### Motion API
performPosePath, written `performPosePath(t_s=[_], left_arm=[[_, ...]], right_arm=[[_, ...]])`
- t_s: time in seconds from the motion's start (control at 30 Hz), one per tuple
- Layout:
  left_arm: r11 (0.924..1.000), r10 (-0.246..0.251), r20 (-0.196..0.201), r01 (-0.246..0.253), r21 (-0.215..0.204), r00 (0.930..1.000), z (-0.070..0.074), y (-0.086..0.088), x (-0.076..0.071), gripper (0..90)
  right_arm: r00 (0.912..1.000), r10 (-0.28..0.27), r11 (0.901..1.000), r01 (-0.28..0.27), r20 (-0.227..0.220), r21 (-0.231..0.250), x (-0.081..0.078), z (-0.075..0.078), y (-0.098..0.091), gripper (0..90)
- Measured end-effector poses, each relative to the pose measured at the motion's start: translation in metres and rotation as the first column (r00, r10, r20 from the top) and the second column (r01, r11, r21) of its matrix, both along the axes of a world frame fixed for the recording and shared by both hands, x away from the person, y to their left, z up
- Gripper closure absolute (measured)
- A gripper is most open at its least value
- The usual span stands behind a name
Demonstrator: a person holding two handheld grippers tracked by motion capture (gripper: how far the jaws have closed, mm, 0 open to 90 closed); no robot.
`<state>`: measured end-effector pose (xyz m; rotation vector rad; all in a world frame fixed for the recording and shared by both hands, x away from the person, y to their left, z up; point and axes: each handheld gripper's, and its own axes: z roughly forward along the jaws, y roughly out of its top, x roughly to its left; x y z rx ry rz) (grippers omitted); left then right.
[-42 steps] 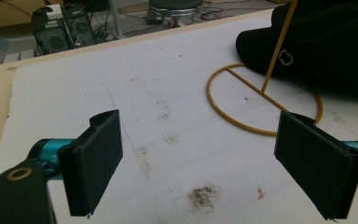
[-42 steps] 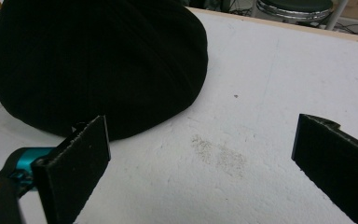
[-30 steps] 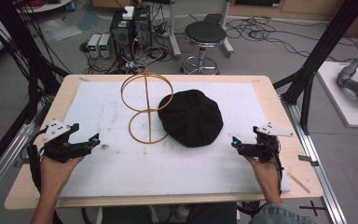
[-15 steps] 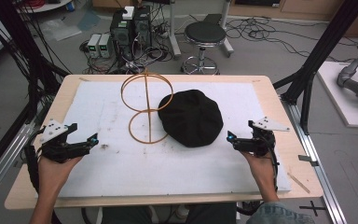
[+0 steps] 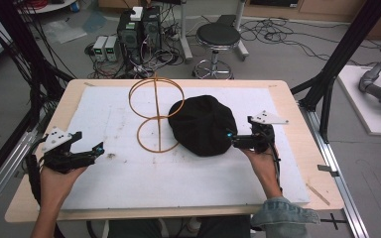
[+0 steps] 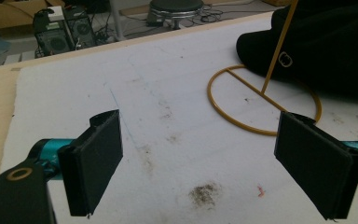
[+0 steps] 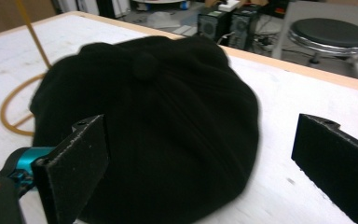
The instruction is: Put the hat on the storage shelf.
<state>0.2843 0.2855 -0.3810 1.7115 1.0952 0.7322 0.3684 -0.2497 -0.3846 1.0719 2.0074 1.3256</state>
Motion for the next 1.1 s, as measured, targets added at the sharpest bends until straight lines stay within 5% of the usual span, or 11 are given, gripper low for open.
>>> performPosePath(t_s=[0.67,1.0,1.1], left_arm=[[1.0,-0.001,-0.003,0.001,-0.003,1.0,-0.001,0.001,0.0,15.6],[1.0,-0.002,-0.007,0.002,-0.008,1.0,-0.001,0.0,0.0,15.7],[1.0,-0.002,-0.006,0.002,-0.003,1.0,-0.001,0.0,0.0,15.7]], right_arm=[[0.9973,0.065,0.9974,-0.066,0.036,0.03,0.035,0.002,0.058,5.2],[0.9989,0.044,0.9989,-0.044,-0.016,0.018,0.052,-0.012,0.064,5.4],[0.9979,0.038,0.999,-0.037,-0.052,0.026,0.056,-0.016,0.063,11.4]])
